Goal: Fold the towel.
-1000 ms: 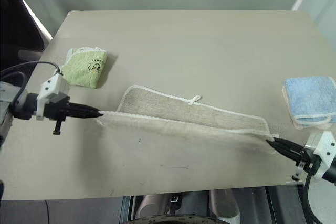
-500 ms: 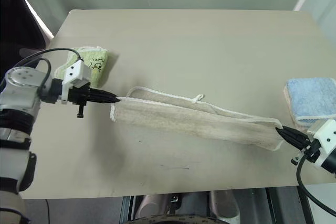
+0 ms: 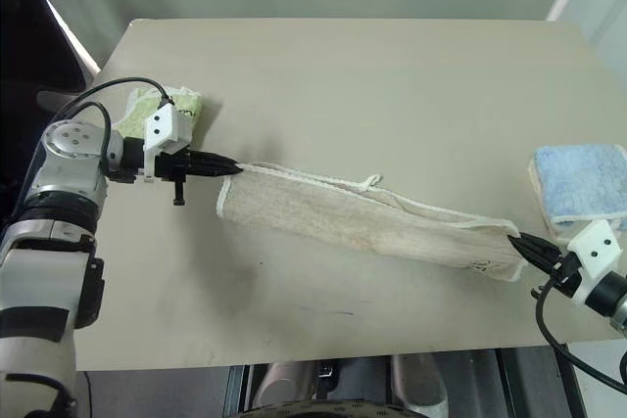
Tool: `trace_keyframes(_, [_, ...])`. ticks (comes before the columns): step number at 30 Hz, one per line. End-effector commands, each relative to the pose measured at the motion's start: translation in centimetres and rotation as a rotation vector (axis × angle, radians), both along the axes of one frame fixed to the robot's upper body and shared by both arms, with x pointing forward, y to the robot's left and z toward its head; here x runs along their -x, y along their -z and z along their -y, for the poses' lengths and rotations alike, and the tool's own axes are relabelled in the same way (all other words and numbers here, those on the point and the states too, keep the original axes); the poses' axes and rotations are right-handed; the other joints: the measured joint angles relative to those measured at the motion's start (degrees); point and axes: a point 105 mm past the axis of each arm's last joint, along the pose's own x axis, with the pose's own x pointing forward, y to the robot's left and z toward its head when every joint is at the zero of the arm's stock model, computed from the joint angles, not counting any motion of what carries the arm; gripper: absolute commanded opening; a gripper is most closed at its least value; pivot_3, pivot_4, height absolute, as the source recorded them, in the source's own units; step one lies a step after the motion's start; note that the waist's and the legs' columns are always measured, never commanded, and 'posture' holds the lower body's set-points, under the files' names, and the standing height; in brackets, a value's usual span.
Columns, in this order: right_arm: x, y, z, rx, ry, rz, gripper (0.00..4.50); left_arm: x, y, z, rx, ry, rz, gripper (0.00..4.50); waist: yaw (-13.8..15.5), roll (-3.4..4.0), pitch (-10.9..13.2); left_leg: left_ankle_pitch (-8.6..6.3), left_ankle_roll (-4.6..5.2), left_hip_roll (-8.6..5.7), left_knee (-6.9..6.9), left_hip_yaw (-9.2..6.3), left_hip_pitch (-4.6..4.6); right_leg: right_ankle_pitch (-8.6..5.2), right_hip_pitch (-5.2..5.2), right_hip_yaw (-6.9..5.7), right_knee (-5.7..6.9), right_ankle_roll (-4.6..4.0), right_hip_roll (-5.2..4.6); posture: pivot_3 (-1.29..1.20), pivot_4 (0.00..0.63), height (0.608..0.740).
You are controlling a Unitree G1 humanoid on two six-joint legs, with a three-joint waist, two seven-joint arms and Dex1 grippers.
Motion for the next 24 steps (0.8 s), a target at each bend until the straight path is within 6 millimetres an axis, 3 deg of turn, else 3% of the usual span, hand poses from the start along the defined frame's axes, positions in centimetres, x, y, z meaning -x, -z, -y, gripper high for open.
trace_keyframes(1, [-0.5,-0.3,0.3,0.009,0.032,0.034,0.00,-0.5,-0.8,-0.2,-0.007,-0.017,0.051,0.04,0.0,0.00,0.0,0.00,0.00,0.00,0.00,0.00,0.00,0.01,0.01,0.00,-0.01,0.01,0.00,0.00,0.150,0.733])
trace_keyframes(13, [-1.5,0.4,0.7,0.033,0.053,0.023,0.00,-1.0,0.3,0.1,-0.033,-0.046,0.073,0.04,0.1,0.01,0.0,-0.01,0.13,-0.01,0.00,0.00,-0.04,0.14,0.13,-0.01,-0.37,0.15,0.00,0.00,0.150,0.733])
trace_keyframes(17, [-1.2,0.6,0.4,0.045,0.034,-0.010,0.99,-1.4,0.3,0.4,-0.037,-0.058,0.106,0.00,0.1,0.01,0.0,-0.03,0.16,-0.01,0.00,0.00,-0.04,0.16,0.16,-0.01,-0.47,0.17,0.00,0.00,0.150,0.733])
trace_keyframes(24, [-0.8,0.5,-0.1,0.039,-0.003,-0.023,3.30,-2.1,0.2,0.6,-0.035,-0.100,0.165,0.00,0.1,0.01,0.0,-0.04,0.17,-0.02,0.00,0.01,-0.05,0.24,0.20,-0.02,-0.59,0.21,-0.01,0.00,0.150,0.733])
